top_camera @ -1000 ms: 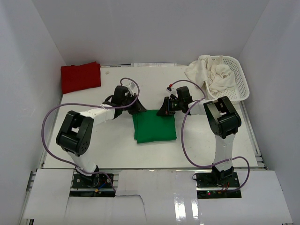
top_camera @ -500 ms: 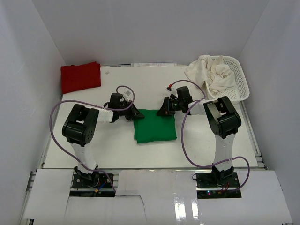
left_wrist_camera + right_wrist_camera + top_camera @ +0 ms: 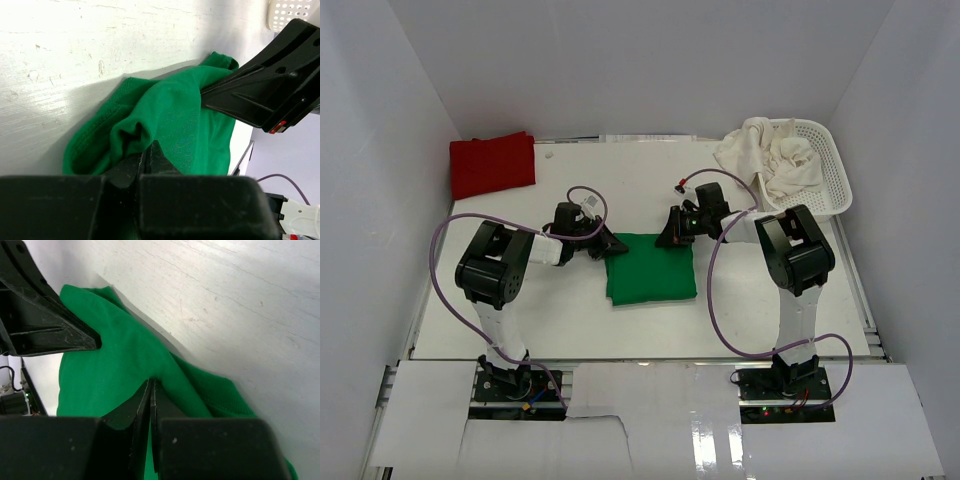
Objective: Fold and stack the t-shirts
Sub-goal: Smooth out wrinkles on the folded tshirt
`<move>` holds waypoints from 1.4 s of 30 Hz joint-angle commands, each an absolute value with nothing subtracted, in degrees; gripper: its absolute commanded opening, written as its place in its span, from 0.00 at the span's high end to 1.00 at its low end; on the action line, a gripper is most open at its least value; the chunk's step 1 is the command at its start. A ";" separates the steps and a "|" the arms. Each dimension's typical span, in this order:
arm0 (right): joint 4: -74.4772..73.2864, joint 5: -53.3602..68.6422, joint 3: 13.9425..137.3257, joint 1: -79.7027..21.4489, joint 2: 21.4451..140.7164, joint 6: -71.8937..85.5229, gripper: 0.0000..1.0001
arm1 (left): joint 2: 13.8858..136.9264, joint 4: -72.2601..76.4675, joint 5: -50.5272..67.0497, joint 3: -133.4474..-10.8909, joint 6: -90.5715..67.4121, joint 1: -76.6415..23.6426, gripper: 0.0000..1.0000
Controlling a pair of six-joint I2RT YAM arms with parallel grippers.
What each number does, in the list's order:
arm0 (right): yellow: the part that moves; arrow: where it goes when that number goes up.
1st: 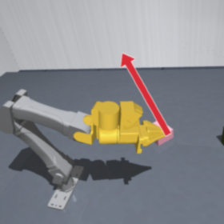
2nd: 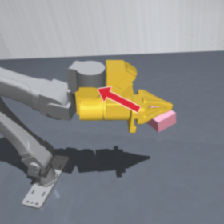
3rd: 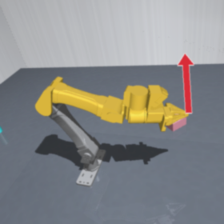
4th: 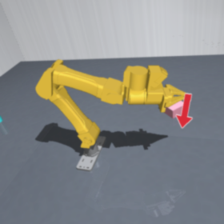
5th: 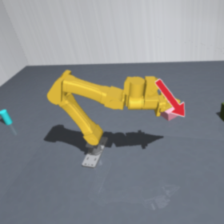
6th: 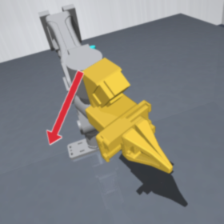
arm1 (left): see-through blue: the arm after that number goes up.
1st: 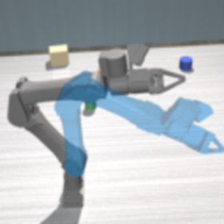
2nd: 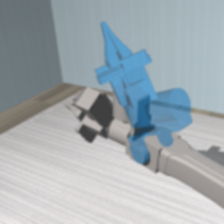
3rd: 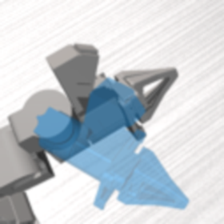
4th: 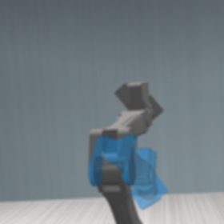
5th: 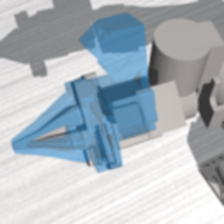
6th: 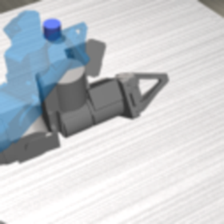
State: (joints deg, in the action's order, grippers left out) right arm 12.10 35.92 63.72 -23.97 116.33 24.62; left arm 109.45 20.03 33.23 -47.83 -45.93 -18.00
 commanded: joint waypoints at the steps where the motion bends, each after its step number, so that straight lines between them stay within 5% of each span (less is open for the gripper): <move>1: 3.10 29.99 67.31 -23.47 113.91 19.78 0.92 | 111.01 15.38 26.46 -45.26 -43.16 -16.87 0.95; 10: -12.12 21.37 74.44 -23.47 111.18 13.80 0.92 | 111.36 13.89 25.40 -45.26 -42.54 -16.79 0.94; 42: -23.46 14.23 77.78 -15.20 105.82 6.06 0.92 | 109.51 10.46 23.99 -46.41 -41.57 -16.79 0.94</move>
State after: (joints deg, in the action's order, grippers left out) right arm -21.85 12.53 74.43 -14.55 108.99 7.27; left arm 109.01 19.22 32.36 -47.75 -45.41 -17.93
